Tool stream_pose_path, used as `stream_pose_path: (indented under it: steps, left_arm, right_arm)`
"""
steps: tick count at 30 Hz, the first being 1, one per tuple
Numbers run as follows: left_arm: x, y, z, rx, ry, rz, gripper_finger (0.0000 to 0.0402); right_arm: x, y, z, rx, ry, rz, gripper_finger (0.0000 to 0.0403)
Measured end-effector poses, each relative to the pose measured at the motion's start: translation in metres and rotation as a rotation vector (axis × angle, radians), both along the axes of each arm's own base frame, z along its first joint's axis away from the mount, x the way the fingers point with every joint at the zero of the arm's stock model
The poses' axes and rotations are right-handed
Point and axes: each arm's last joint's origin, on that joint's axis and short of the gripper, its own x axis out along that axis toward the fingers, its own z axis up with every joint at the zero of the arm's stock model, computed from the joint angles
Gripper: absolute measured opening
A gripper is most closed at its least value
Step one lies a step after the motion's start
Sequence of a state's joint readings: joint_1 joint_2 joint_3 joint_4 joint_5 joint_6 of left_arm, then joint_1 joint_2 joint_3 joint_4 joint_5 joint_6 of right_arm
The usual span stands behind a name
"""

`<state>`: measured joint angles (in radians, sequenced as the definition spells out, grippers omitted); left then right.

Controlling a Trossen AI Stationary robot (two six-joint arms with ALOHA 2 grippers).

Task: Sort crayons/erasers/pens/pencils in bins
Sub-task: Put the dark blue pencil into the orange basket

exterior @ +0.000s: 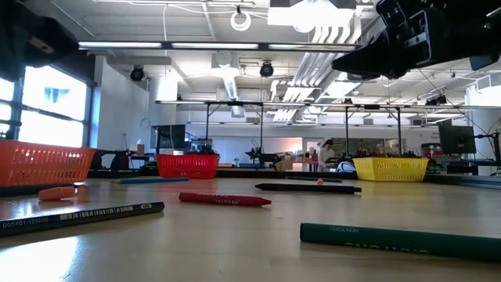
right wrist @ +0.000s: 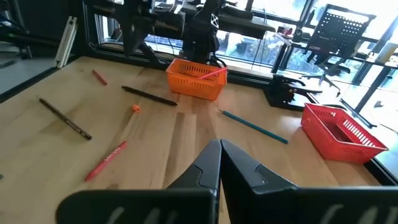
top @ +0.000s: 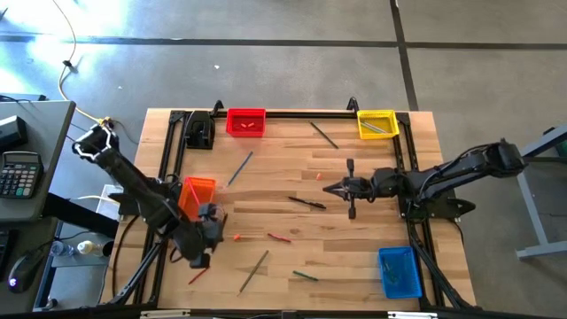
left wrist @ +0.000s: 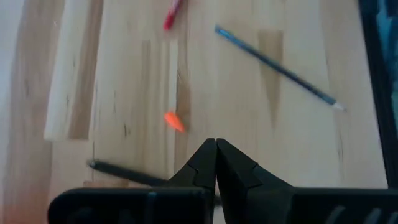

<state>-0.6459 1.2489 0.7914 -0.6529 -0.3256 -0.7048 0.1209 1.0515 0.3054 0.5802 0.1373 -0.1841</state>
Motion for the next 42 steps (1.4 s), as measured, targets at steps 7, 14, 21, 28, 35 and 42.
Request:
stream_pose_path:
  steps: [7, 14, 21, 28, 35, 42]
  left_arm:
    - [0.02, -0.029, -0.002, 0.047, 0.086, 0.001, 0.0011]
    - [0.058, -0.056, -0.008, -0.021, 0.113, -0.019, 0.0058]
    - [0.102, -0.082, -0.039, -0.006, 0.185, -0.073, 0.0133]
    - [0.131, -0.081, -0.046, -0.016, 0.231, 0.037, 0.0184]
    - [0.14, -0.075, -0.057, -0.087, 0.309, 0.197, 0.0175]
    - [0.141, -0.078, -0.062, -0.123, 0.308, 0.28, 0.0153]
  right_arm:
    - [-0.001, 0.005, 0.0, -0.008, 0.001, -0.013, 0.0]
    - [-0.001, 0.006, -0.001, -0.011, 0.014, -0.018, 0.0]
    - [-0.001, 0.006, -0.002, -0.011, 0.015, -0.017, 0.0]
    - [-0.001, 0.006, -0.002, -0.032, 0.019, -0.014, 0.0]
    - [-0.001, 0.006, -0.002, -0.055, 0.023, -0.01, 0.0]
    - [-0.001, 0.006, -0.003, -0.048, 0.031, -0.011, 0.0]
